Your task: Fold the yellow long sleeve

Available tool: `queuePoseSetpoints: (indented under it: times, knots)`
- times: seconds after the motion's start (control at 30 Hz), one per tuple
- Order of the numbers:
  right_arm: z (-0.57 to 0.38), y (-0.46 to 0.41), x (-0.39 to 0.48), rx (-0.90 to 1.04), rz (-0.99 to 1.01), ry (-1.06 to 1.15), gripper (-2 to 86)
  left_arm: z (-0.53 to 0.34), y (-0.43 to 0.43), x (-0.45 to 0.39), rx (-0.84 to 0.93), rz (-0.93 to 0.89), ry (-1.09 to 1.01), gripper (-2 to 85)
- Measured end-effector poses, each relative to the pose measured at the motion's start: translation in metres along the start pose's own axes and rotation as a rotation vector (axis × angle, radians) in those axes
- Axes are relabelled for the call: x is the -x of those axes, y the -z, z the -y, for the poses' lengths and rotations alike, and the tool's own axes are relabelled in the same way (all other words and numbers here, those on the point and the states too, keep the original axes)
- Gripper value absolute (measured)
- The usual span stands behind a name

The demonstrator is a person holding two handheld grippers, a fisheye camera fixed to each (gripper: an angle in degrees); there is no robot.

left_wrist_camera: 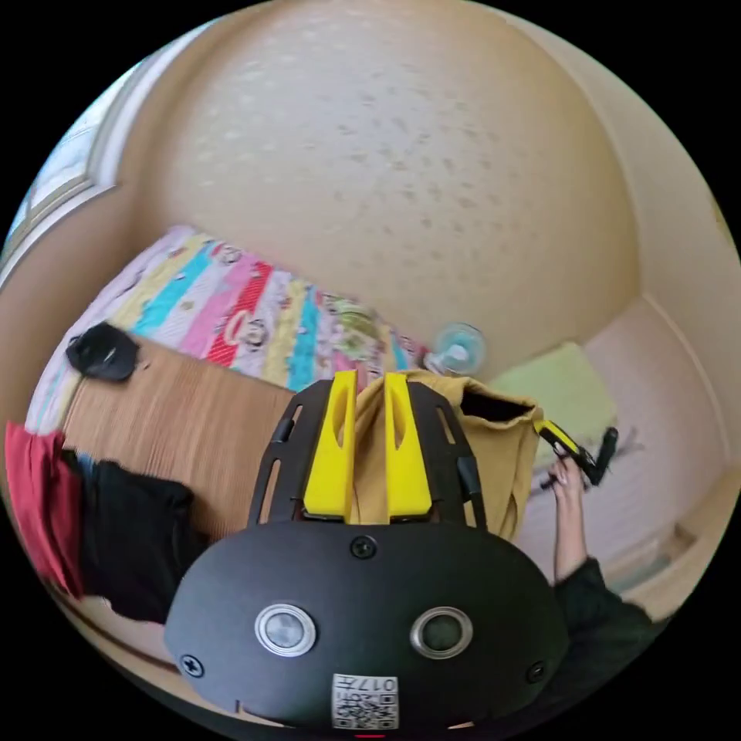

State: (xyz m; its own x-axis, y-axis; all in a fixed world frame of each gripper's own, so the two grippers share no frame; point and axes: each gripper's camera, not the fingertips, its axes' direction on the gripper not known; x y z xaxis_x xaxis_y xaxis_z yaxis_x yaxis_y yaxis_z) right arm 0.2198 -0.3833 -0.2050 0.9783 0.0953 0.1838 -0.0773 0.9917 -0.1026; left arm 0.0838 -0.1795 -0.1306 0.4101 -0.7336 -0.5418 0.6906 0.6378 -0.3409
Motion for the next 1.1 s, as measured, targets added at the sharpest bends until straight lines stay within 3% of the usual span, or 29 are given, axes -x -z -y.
queuePoseSetpoints:
  times: [0.03, 0.17, 0.23, 0.33, 0.43, 0.57, 0.8, 0.93, 1.03, 1.1]
  knots:
    - [-0.001, -0.047, -0.016, 0.143, 0.027, -0.081, 9.2, -0.007, -0.019, 0.024, 0.04, 0.04, 0.043, 6.4]
    - [-0.064, -0.146, -0.037, 0.327, 0.101, -0.163, 9.8, -0.063, -0.086, 0.085, 0.264, 0.117, 0.024, 8.1]
    - [-0.131, -0.217, -0.037, 0.549, 0.102, -0.168, 9.9, -0.129, -0.136, 0.12, 0.484, 0.188, -0.02, 8.5]
    - [-0.221, -0.284, -0.03, 0.864, 0.132, -0.19, 9.9, -0.212, -0.182, 0.155, 0.759, 0.233, -0.021, 9.2]
    - [-0.272, -0.307, -0.02, 1.0, 0.13, -0.186, 9.7, -0.255, -0.201, 0.174, 0.902, 0.217, 0.006, 9.6]
    - [-0.259, -0.313, -0.023, 0.992, 0.117, -0.142, 9.7, -0.238, -0.216, 0.184, 0.97, 0.189, 0.008, 10.0]
    - [-0.147, -0.31, -0.048, 0.726, 0.092, -0.046, 9.4, -0.138, -0.217, 0.183, 0.773, 0.205, -0.028, 11.1]
    - [-0.125, -0.326, -0.061, 0.618, 0.117, -0.089, 8.5, -0.133, -0.25, 0.196, 0.867, 0.212, -0.011, 10.7]
    - [-0.159, -0.361, -0.066, 0.714, 0.106, -0.119, 7.0, -0.163, -0.265, 0.209, 0.988, 0.257, 0.001, 7.3]
    - [-0.195, -0.381, -0.065, 0.824, 0.101, -0.099, 6.3, -0.182, -0.253, 0.208, 0.967, 0.262, -0.029, 4.5]
